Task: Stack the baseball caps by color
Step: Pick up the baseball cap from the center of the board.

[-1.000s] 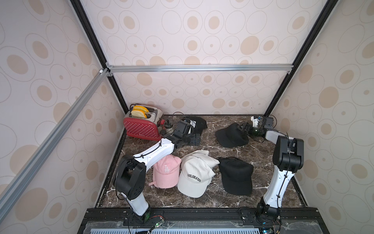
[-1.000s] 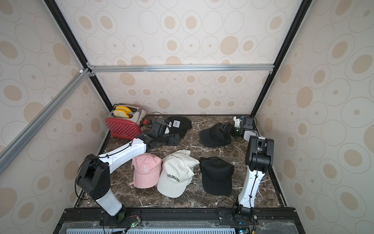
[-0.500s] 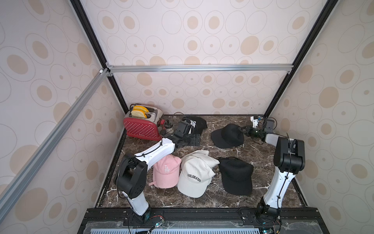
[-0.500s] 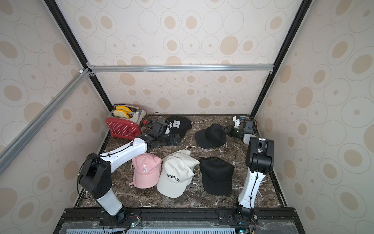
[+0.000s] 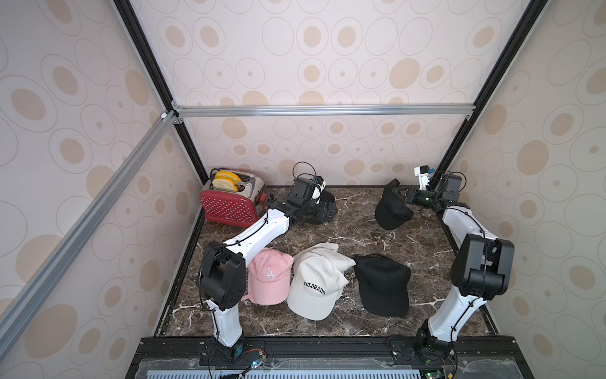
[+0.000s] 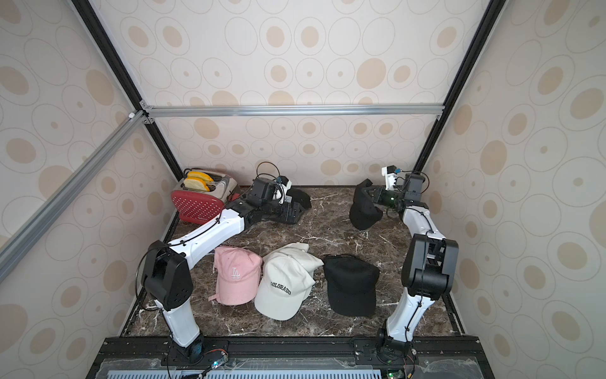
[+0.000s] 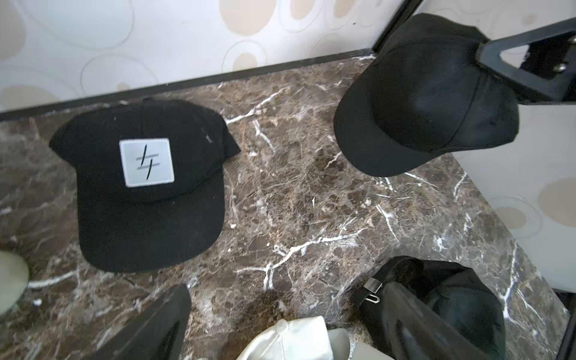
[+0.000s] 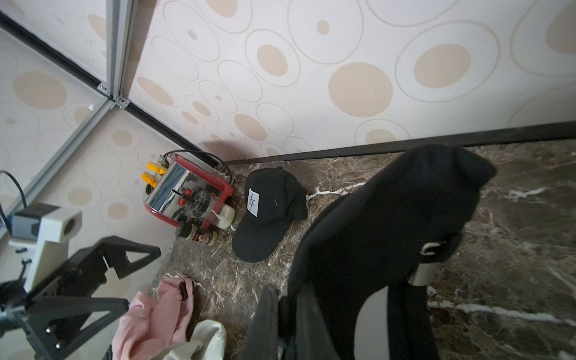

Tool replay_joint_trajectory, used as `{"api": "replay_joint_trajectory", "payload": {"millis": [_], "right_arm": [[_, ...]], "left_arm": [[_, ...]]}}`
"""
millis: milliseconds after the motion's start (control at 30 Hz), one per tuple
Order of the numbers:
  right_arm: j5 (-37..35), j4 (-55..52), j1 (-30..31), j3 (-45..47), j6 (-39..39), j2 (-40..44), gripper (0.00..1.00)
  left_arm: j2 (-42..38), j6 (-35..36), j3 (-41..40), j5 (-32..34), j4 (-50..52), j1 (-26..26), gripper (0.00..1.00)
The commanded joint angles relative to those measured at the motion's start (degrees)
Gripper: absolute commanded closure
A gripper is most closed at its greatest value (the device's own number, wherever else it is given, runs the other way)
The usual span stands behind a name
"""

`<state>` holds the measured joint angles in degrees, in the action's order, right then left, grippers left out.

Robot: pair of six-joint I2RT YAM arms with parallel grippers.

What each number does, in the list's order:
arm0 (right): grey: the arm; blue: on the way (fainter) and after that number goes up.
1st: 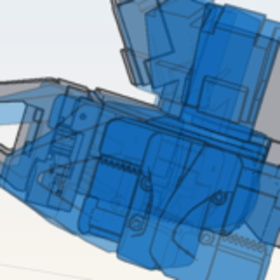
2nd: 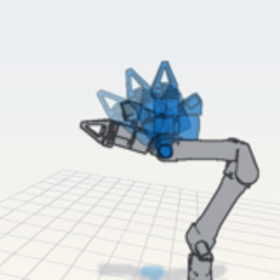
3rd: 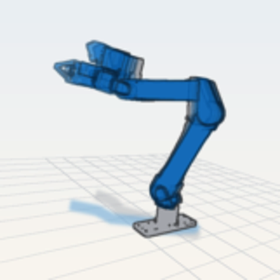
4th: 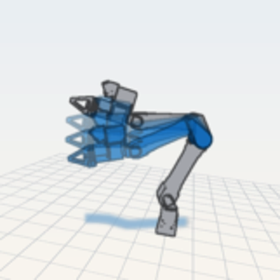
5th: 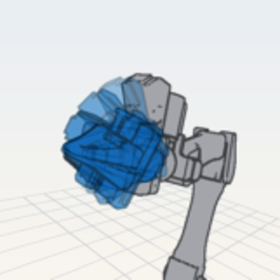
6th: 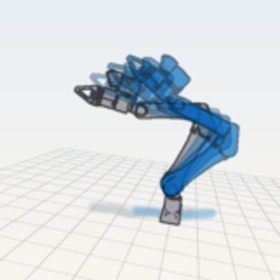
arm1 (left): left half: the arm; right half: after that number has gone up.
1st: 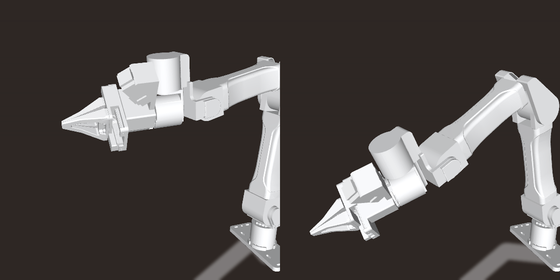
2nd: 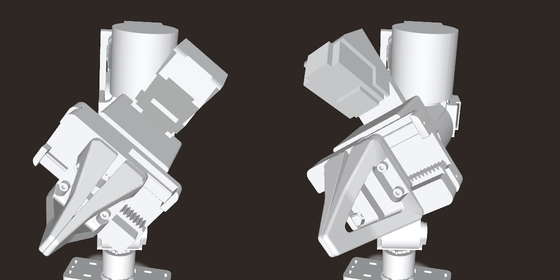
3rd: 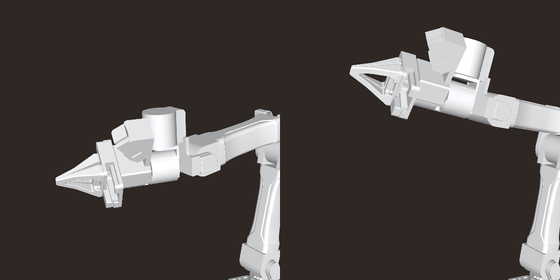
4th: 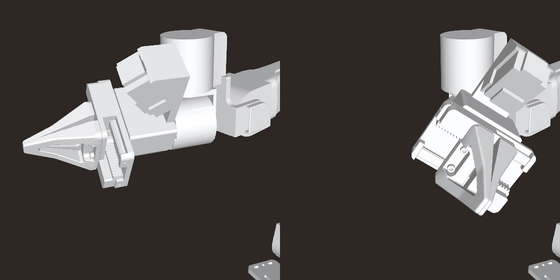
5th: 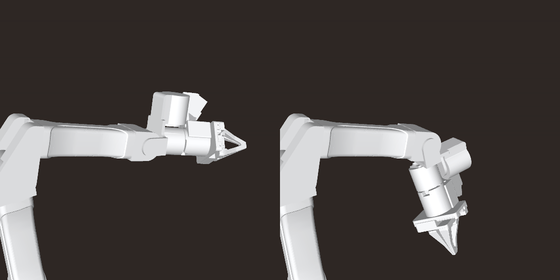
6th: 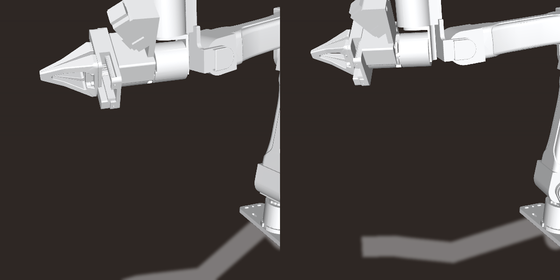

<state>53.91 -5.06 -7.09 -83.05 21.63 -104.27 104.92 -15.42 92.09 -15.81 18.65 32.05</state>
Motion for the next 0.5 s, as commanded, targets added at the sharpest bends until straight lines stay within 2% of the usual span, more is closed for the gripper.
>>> {"api": "replay_joint_trajectory", "payload": {"millis": [0, 100, 333, 467], "right_arm": [[0.97, -12.29, -0.11, -2.41, -10.98, 4.06, 1.00], [0.66, -19.03, -0.11, -3.97, -17.26, 7.69, 1.00], [0.51, -33.07, 0.47, -7.78, -28.69, 15.27, 1.00], [-5.32, -39.02, 3.22, -6.24, -36.20, 21.36, 1.00]], "left_arm": [[1.08, 9.85, 5.43, -6.80, 2.26, 0.42, 0.01], [0.90, 16.08, 7.92, -11.66, 4.04, 0.82, 0.01], [-2.06, 29.64, 7.55, -22.51, 6.48, 1.27, 0.01], [-6.62, 34.46, 3.39, -27.32, 6.75, 1.26, 0.01]]}}
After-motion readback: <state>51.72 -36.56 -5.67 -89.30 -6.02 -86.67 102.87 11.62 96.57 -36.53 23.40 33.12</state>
